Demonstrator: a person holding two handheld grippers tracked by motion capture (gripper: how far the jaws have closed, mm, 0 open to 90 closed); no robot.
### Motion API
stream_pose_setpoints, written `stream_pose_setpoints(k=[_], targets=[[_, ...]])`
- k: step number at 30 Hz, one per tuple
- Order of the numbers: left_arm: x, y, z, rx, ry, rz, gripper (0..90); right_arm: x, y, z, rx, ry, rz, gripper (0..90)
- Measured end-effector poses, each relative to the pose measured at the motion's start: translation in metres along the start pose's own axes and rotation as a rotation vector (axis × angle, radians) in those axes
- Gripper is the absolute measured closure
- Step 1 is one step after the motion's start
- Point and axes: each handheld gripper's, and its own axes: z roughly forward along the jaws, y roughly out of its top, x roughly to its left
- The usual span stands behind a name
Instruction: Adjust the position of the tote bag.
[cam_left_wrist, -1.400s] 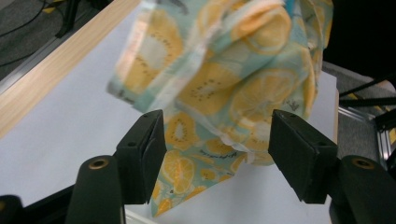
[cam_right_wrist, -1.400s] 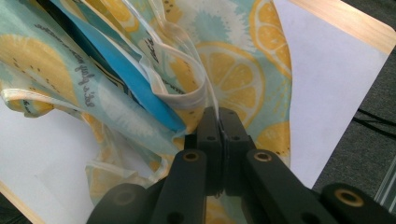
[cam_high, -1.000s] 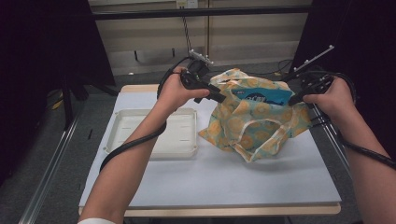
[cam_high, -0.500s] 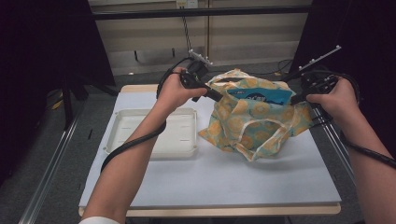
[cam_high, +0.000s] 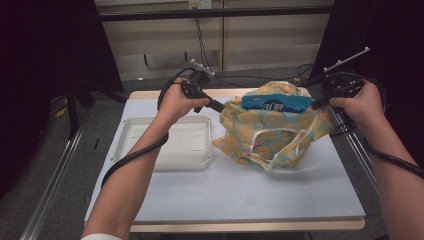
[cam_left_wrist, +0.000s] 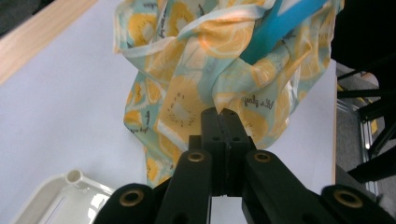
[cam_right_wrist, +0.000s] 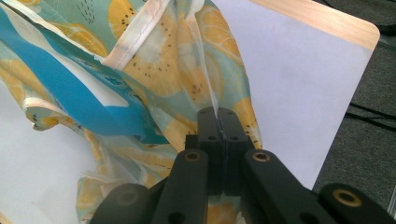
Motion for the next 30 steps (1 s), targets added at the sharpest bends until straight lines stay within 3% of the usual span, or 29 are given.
stream_pose_setpoints(k=[2,10,17,21,25,30], targets=[[0.001,-0.004,0.002,0.000,-0.010,-0.017,90.0,0.000,0.000,0.002,0.009,-0.004,-0.006,90.0],[0.003,-0.011,0.006,0.005,-0.013,-0.019,90.0,-0.007,-0.003,0.003,0.019,-0.027,0.023,90.0],[0.002,-0.010,0.012,0.001,-0.013,-0.030,90.0,-0.018,-0.006,-0.008,-0.021,-0.042,0.056,90.0],[0.002,-0.008,0.017,0.008,-0.019,-0.020,90.0,-0.027,-0.009,-0.015,-0.054,-0.029,0.103,90.0],[0.003,-0.007,0.019,0.008,-0.008,-0.018,90.0,-0.031,-0.014,-0.016,-0.045,-0.055,0.110,90.0],[0.002,-0.006,0.022,0.008,-0.006,-0.021,90.0,-0.032,-0.016,-0.010,-0.039,-0.038,0.103,90.0]])
